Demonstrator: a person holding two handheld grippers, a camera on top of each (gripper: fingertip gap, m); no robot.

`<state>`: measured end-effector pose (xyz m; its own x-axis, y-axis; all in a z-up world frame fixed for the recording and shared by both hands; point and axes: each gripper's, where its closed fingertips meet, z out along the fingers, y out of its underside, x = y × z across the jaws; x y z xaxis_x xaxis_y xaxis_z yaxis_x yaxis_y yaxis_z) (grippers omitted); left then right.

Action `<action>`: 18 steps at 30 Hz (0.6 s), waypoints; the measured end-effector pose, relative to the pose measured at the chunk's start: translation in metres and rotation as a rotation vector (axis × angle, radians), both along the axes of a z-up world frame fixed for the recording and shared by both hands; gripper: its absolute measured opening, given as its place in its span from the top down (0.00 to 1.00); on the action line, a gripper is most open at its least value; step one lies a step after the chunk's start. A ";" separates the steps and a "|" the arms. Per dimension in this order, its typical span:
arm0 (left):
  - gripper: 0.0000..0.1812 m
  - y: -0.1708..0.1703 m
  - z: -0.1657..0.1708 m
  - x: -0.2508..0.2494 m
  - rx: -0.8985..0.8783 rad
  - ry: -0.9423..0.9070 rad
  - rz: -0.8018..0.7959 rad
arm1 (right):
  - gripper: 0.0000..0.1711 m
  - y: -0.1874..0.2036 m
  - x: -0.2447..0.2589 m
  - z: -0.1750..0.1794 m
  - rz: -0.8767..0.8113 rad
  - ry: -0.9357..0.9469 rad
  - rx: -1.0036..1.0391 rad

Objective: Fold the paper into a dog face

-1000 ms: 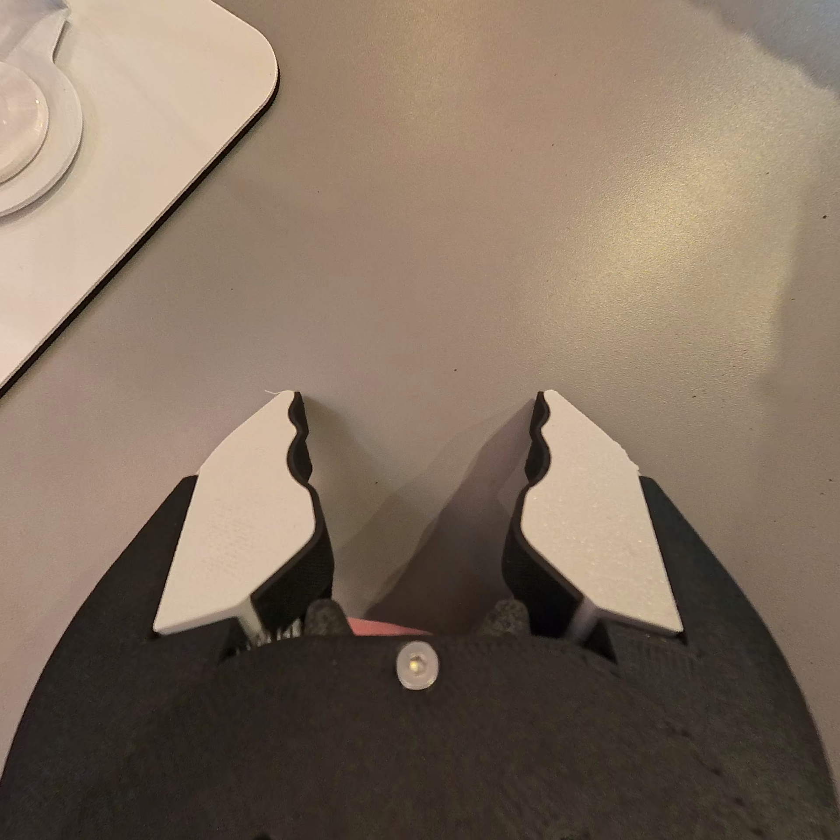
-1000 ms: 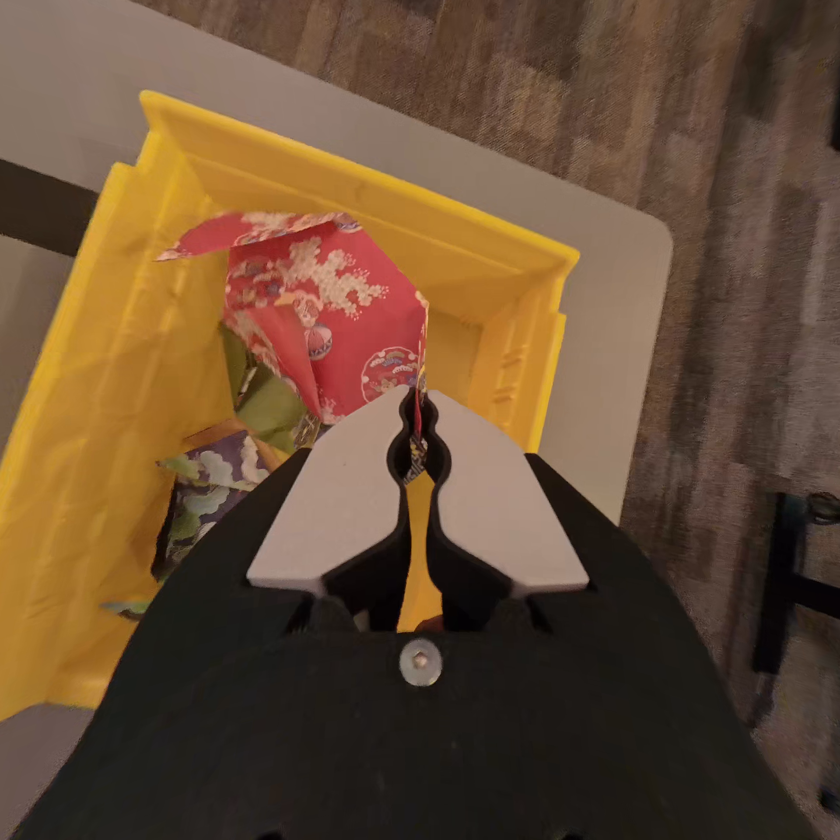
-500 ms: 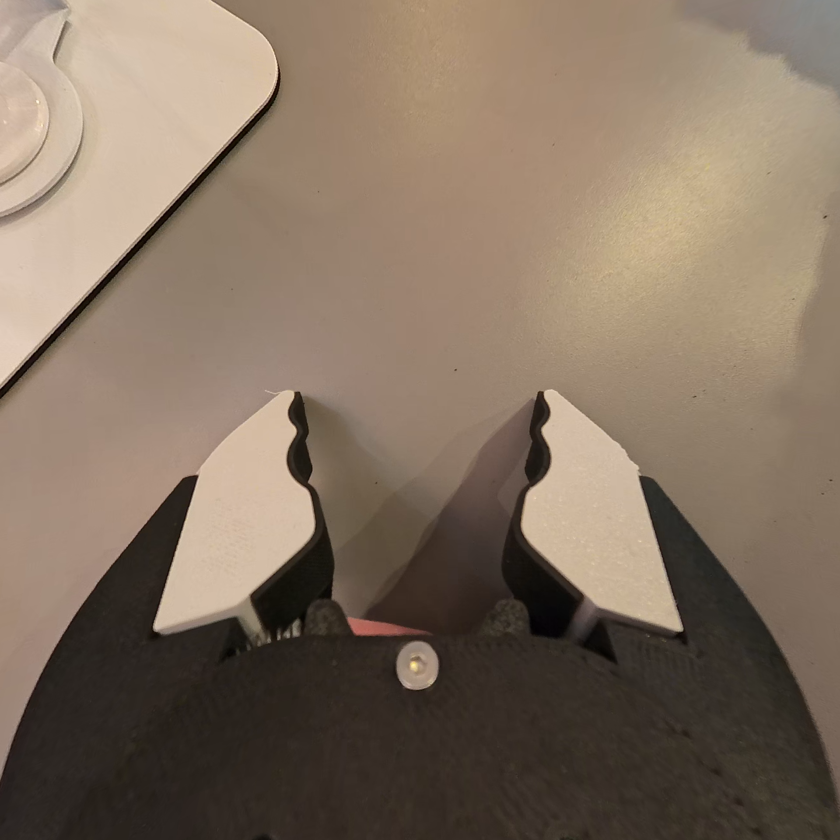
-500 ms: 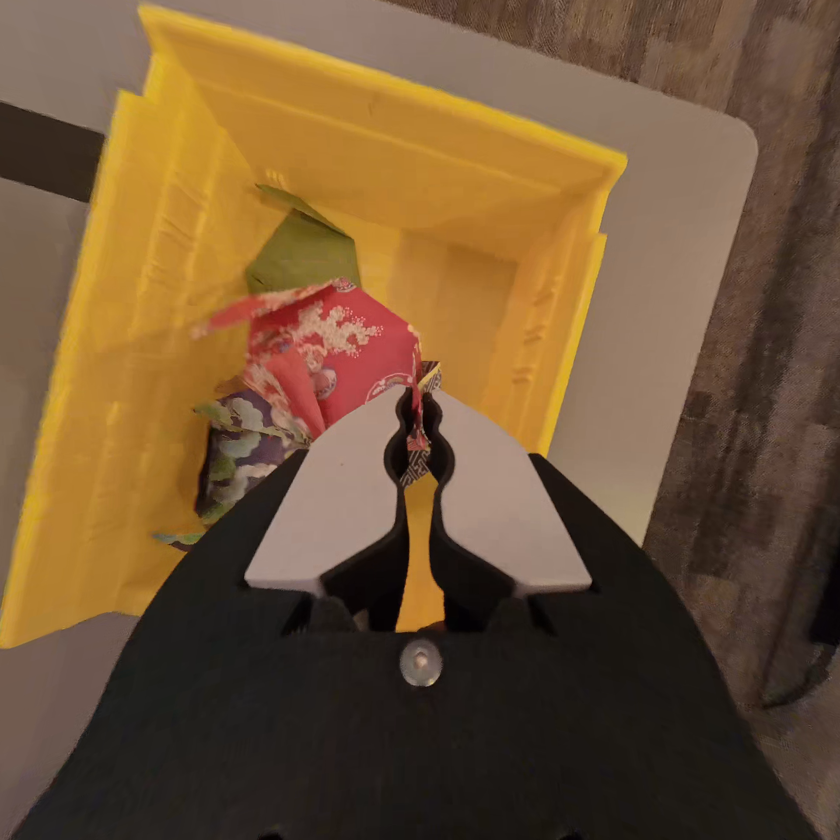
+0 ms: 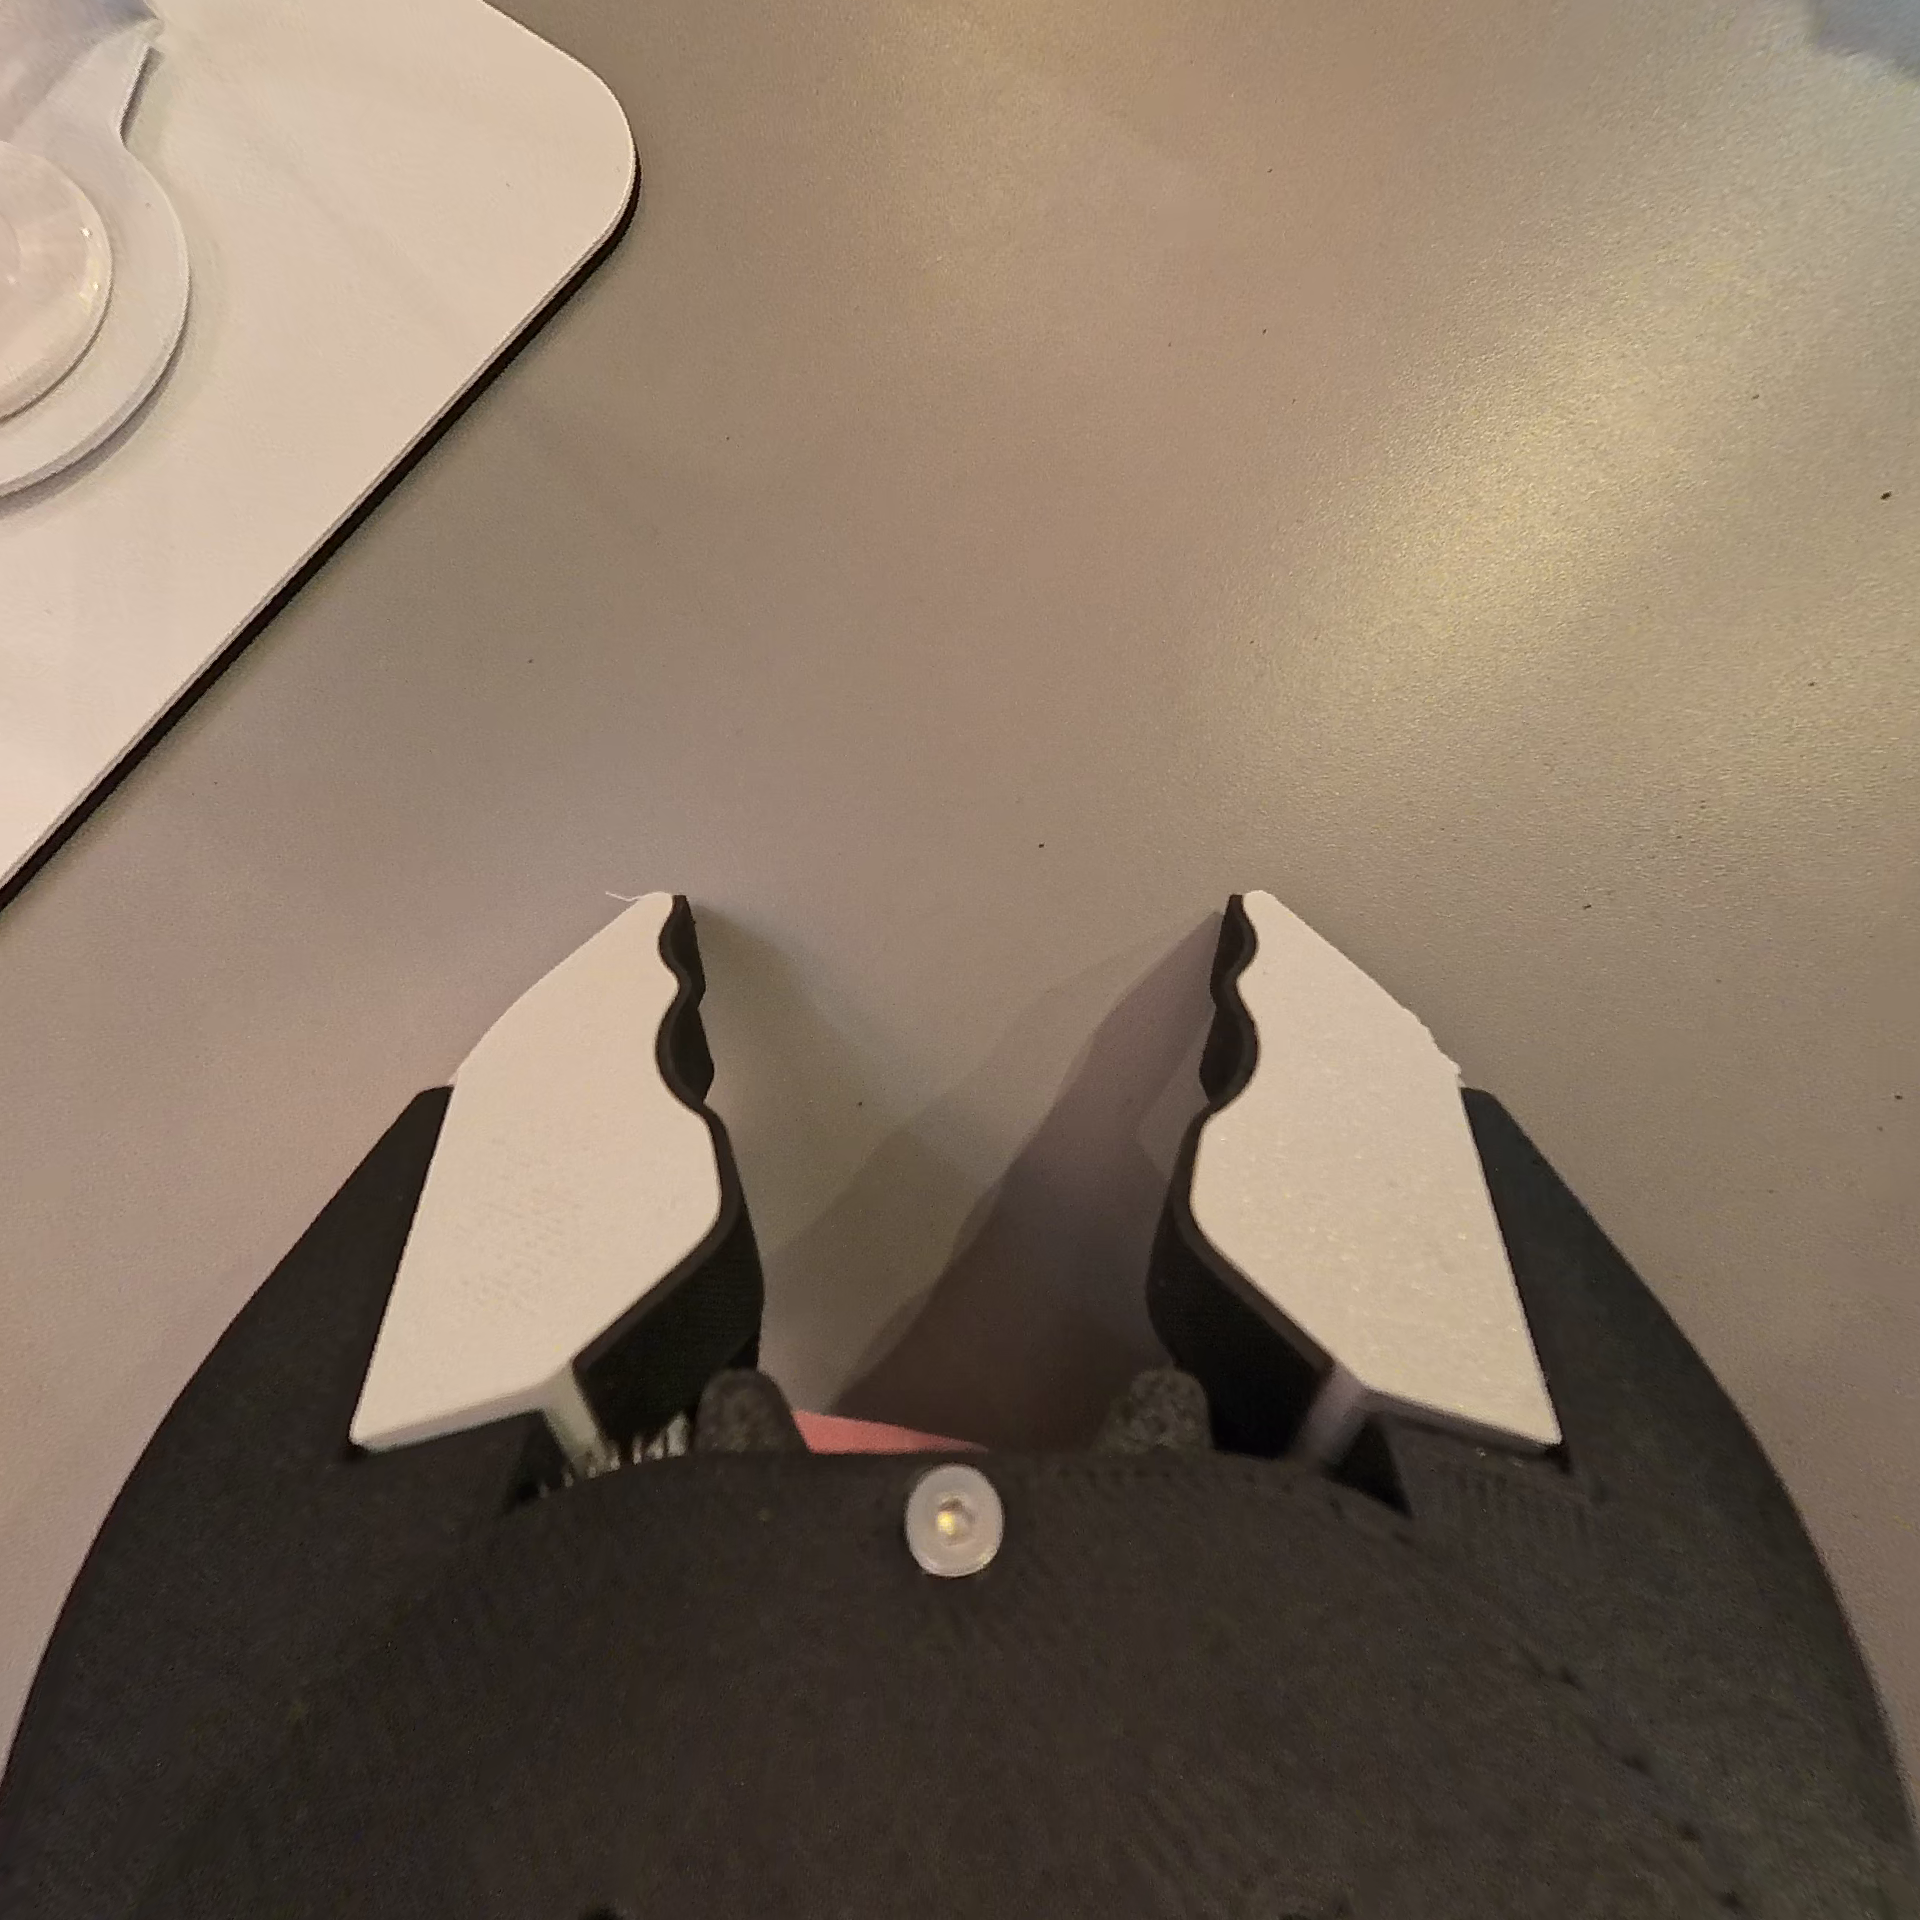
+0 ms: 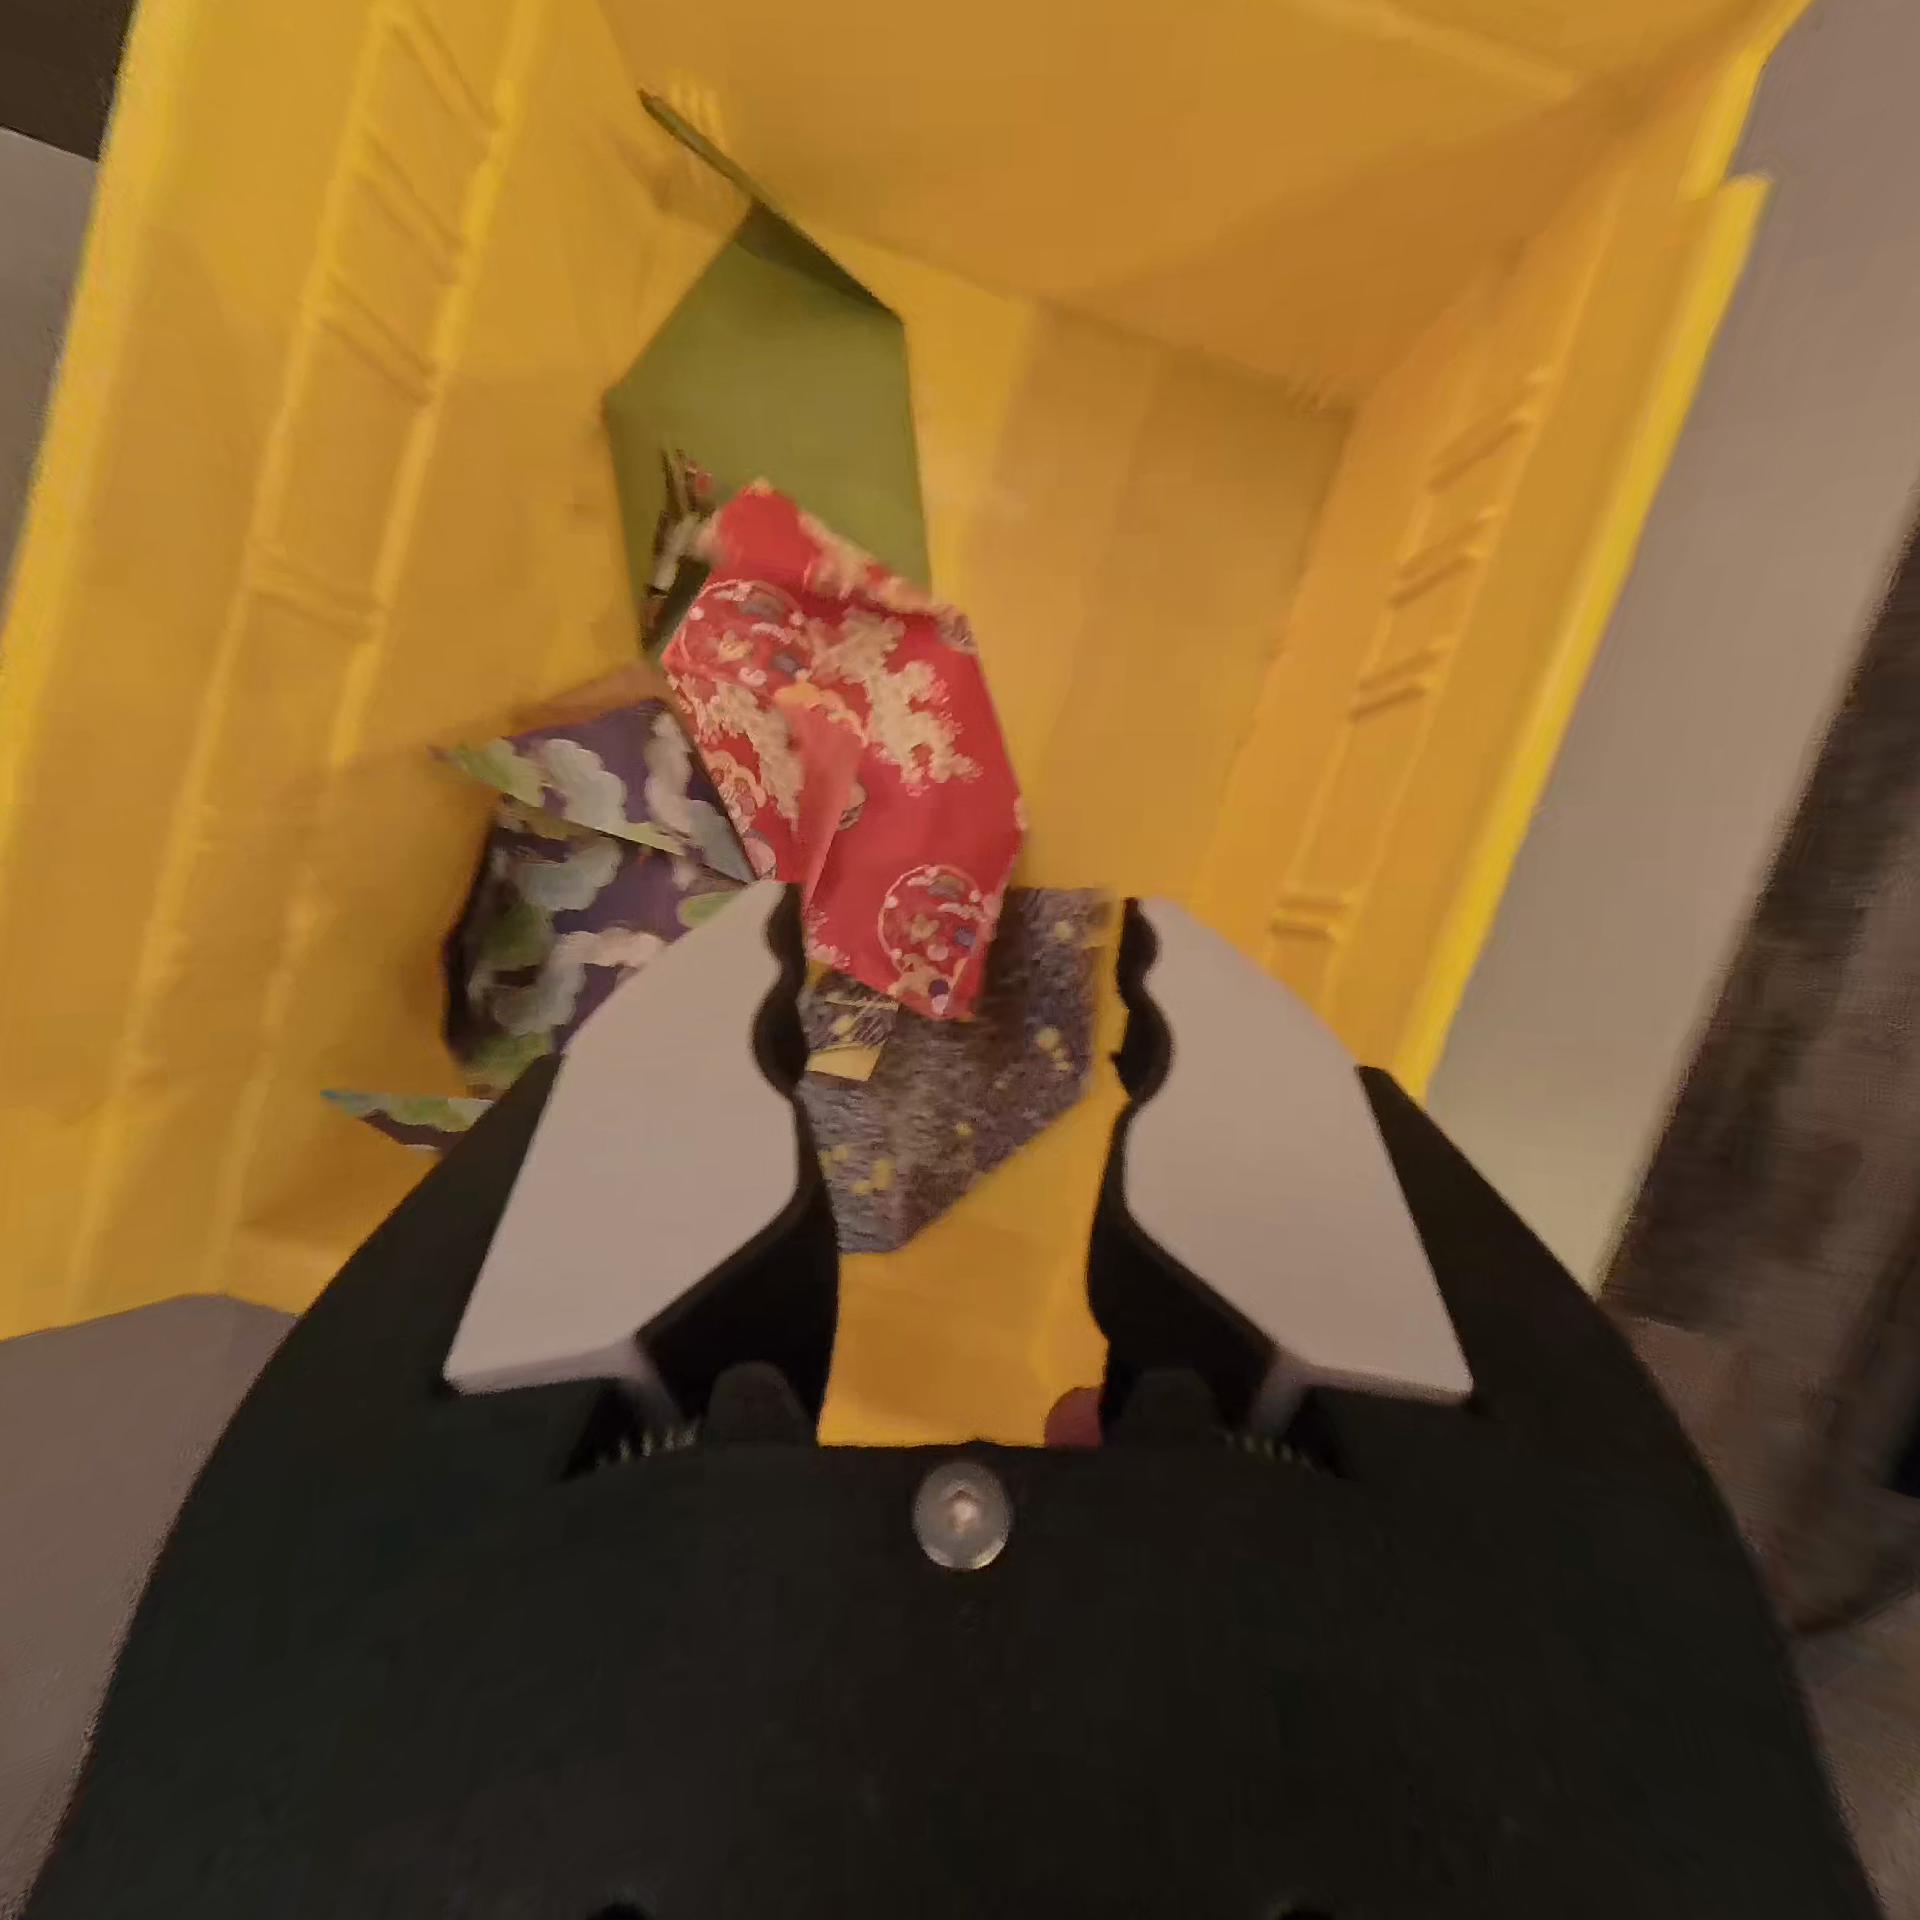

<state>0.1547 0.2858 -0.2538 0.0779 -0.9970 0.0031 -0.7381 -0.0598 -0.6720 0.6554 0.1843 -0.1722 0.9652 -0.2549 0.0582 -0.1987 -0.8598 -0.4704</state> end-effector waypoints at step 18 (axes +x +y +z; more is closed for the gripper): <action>0.49 0.000 0.000 0.000 0.001 0.000 0.000 | 0.91 0.012 0.001 -0.070 0.262 -0.283 -0.313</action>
<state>0.1550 0.2861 -0.2538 0.0780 -0.9970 0.0023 -0.7380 -0.0593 -0.6721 0.6564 0.1960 -0.2417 0.9296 0.0659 0.3626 0.1413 -0.9724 -0.1857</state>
